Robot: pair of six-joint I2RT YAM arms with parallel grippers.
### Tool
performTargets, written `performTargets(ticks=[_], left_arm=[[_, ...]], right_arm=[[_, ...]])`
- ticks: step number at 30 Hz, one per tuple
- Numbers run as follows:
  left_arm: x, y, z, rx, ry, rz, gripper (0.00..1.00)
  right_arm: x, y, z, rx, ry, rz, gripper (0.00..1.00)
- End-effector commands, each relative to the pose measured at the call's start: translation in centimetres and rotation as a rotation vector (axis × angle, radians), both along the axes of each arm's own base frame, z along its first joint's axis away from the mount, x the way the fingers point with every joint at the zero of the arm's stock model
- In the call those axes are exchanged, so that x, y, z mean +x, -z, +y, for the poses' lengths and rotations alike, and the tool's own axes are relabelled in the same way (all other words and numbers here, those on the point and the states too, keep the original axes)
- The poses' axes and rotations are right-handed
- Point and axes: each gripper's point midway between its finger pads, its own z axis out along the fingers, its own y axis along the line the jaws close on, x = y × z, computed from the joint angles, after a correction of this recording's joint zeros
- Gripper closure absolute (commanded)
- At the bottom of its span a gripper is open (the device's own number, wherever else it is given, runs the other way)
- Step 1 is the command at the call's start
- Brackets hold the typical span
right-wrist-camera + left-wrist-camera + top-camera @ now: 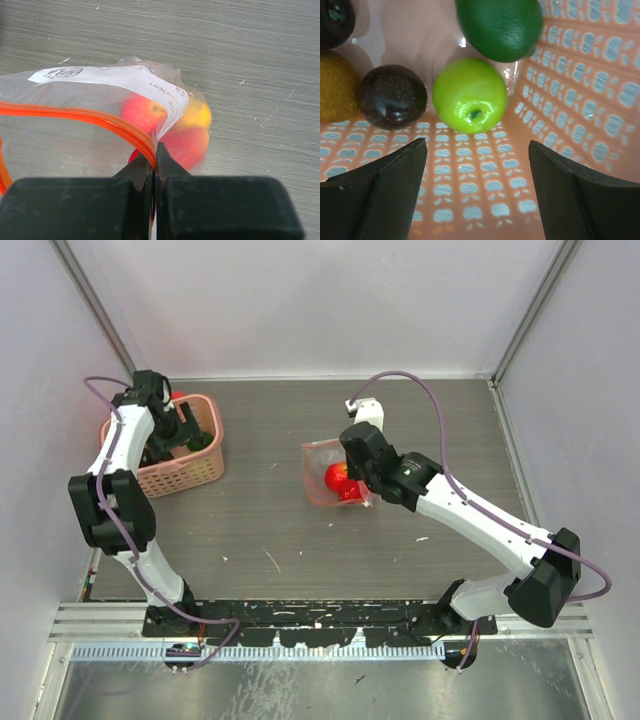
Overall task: Place the food in the zip-top bag and seal the zipper
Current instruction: Pick up the fake fruit from the bin.
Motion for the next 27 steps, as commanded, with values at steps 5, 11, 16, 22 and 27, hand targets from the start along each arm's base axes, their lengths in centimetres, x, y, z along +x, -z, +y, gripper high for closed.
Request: performTargets(ticks=[5, 11, 16, 22, 27], left_arm=[[2.1, 0.4, 1.2, 0.000, 0.015, -0.013, 0.16], [1.6, 3.2, 0.7, -0.037, 0.030, 0.074, 0.13], [1.8, 4.7, 0.5, -0.054, 0.031, 0.107, 0.13], [1.7, 6.3, 0.5, -0.059, 0.025, 0.146, 0.13], [1.7, 7.4, 0.4, -0.059, 0.027, 0.167, 0.15]], right_arm=[[0.8, -1.5, 1.1, 0.059, -0.005, -0.037, 1.00], [0.8, -1.4, 1.3, 0.062, -0.013, -0.032, 1.00], [0.8, -1.0, 1.4, 0.064, -0.016, -0.027, 1.00], [0.7, -0.9, 1.4, 0.066, -0.018, -0.026, 1.00], [0.6, -0.7, 1.4, 0.069, -0.021, -0.024, 1.00]])
